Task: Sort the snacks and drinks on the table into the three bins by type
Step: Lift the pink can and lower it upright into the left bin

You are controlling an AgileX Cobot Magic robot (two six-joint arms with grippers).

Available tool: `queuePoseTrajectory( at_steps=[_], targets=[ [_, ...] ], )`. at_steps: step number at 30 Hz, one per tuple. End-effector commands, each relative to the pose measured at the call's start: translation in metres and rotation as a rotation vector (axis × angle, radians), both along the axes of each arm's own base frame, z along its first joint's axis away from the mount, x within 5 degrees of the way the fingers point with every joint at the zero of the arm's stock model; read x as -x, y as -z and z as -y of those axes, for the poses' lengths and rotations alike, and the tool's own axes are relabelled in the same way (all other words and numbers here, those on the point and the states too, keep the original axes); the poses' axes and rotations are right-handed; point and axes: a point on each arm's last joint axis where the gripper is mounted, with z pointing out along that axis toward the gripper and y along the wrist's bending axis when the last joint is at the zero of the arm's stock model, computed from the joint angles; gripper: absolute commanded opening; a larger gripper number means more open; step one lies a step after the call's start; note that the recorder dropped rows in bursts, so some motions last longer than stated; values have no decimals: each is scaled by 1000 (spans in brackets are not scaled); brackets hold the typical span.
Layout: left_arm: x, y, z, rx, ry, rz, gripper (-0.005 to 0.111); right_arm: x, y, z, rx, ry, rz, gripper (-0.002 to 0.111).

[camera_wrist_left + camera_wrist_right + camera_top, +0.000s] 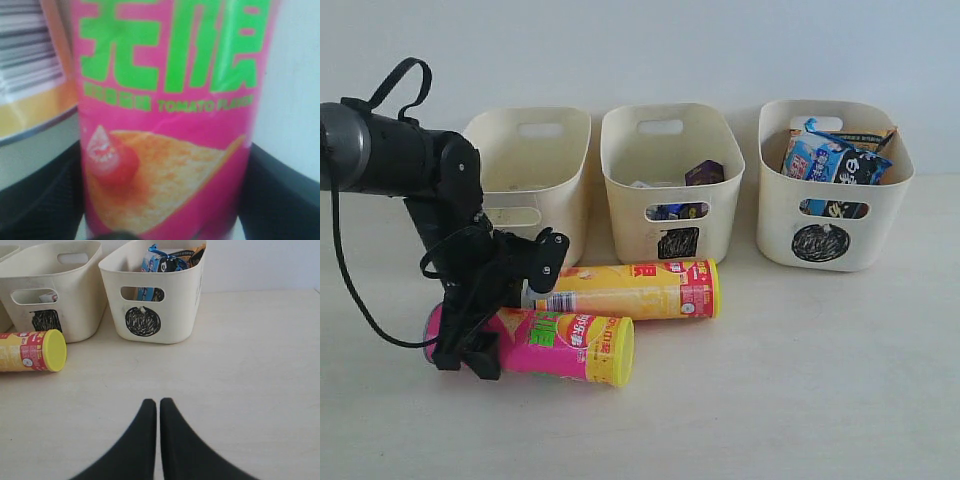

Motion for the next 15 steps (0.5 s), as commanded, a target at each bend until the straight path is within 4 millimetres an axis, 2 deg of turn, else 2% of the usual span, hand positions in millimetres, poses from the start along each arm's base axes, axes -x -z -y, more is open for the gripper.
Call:
queuePoseTrajectory(
  at_steps=[1,3,7,15],
  targets=[
    [4,0,-2,-48,25,-29,21,0,1,0,5,0,6,0],
    [5,0,-4,-69,36,-47,3,0,1,0,5,0,6,0],
    [9,-5,-7,-95,46,-79,4,0,1,0,5,0,6,0],
    [14,-41,-9,-69,-19,-15,4,0,1,0,5,0,6,0]
  ],
)
